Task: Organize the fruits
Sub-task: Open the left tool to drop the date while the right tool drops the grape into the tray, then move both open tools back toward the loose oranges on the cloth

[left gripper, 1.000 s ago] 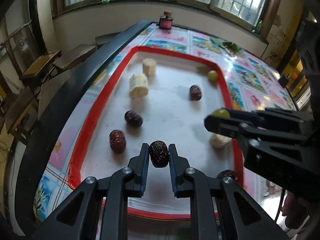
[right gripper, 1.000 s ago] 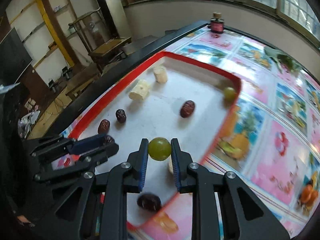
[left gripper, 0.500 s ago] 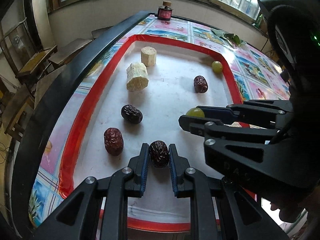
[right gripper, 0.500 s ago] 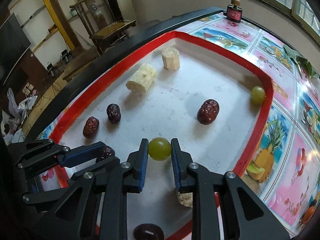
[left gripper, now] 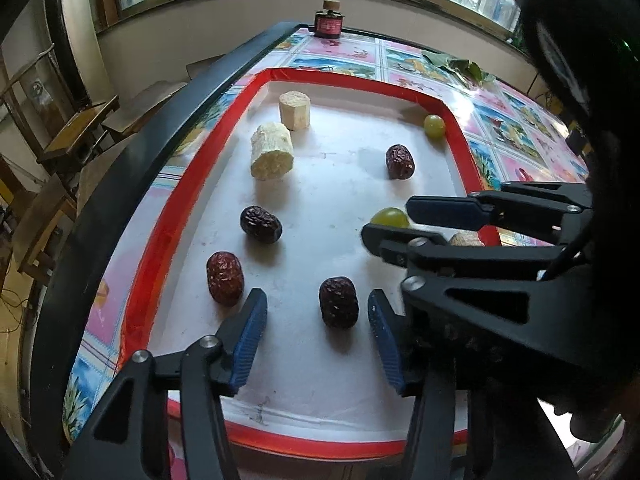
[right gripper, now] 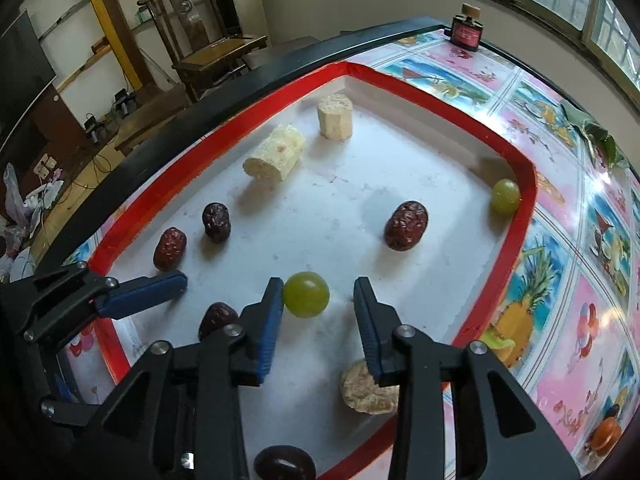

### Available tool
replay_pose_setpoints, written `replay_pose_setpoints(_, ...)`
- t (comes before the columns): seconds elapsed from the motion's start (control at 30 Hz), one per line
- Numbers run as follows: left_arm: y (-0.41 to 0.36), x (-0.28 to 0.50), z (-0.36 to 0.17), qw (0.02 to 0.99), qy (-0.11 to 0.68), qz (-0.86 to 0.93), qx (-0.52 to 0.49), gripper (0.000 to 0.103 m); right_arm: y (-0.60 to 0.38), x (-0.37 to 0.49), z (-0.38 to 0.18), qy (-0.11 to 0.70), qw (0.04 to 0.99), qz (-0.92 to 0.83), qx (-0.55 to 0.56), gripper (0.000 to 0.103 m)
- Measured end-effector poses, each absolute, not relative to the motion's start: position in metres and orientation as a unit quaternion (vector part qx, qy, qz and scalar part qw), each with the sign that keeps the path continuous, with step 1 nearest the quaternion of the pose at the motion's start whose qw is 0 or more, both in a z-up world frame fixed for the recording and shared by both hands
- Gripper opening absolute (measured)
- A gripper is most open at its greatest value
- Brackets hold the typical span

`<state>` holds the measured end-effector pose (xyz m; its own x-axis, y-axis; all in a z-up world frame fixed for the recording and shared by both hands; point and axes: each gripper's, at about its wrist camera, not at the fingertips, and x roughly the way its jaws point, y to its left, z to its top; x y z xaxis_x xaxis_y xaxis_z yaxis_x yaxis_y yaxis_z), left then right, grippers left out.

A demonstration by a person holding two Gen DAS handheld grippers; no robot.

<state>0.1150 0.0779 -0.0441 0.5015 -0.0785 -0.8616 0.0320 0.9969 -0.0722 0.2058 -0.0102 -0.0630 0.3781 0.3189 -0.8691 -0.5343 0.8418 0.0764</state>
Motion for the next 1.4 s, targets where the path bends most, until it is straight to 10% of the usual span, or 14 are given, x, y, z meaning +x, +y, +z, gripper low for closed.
replay_pose_setpoints(0.77, 0.023, 0.084, -0.006, 0.886, 0.458, -0.071, -0.010, 0.074, -0.109, 0.140, -0.017, 0.478, 0.856, 0.195, -0.004, 0.059)
replay_pose_setpoints(1.4, -0.144, 0.081, -0.017, 0.862, 0.467, -0.182, 0.073, 0.074, -0.390, 0.056, -0.014, 0.422, 0.894, -0.072, 0.134, 0.062)
